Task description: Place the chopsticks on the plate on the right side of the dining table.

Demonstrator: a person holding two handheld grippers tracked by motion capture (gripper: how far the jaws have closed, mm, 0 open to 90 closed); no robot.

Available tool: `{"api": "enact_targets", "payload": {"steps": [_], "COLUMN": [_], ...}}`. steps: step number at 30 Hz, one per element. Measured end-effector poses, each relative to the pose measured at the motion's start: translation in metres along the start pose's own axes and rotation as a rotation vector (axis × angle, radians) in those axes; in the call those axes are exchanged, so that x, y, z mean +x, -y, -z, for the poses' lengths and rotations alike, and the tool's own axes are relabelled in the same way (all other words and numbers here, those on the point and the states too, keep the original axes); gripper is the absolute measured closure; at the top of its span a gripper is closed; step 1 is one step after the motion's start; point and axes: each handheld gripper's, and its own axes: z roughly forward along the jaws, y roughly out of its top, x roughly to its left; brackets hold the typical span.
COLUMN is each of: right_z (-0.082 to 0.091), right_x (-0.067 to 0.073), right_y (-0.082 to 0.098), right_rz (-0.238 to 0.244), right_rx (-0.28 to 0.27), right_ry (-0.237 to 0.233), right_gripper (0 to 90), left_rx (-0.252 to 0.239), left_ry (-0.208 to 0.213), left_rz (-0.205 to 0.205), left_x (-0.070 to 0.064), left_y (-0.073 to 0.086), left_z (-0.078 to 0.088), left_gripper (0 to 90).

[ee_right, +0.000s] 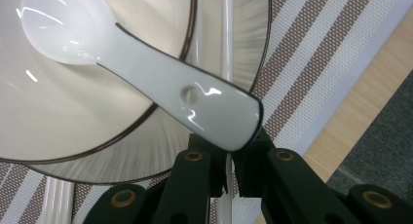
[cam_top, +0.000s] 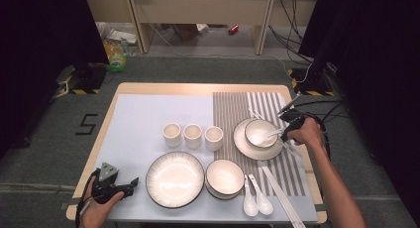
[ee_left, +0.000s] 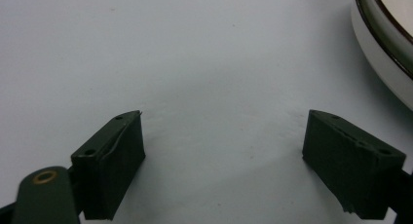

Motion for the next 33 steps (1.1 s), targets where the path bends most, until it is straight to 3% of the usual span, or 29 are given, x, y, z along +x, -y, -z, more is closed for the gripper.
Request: {"api": "enact_targets", "payload": {"steps": [19, 29, 33], "right_z": [0.002, 0.011, 0.013], "right_x": [-0.001, -0.007, -0.008], "right_y": [-0.004, 0.012, 0.021], "right_rz": [0.014, -0.017, 0.0], "right_rx": [-0.051, -0.053, -0.06], "right_ry": [-0.025, -0.039, -0.043], "right_gripper": [79.5, 76.3, 75.6], "left_rx": [-0.005, -0.008, -0.004], "left_ry": [-0.007, -0.007, -0.004], "left_rz": [0.0, 0.0, 0.001], "left_x": [0.0, -0.001, 0.0], "left_y": [0.0, 0.0, 0.0], "left_z": [0.0, -0.001, 0.0], "left_gripper": [14.4, 14.4, 14.4]}}
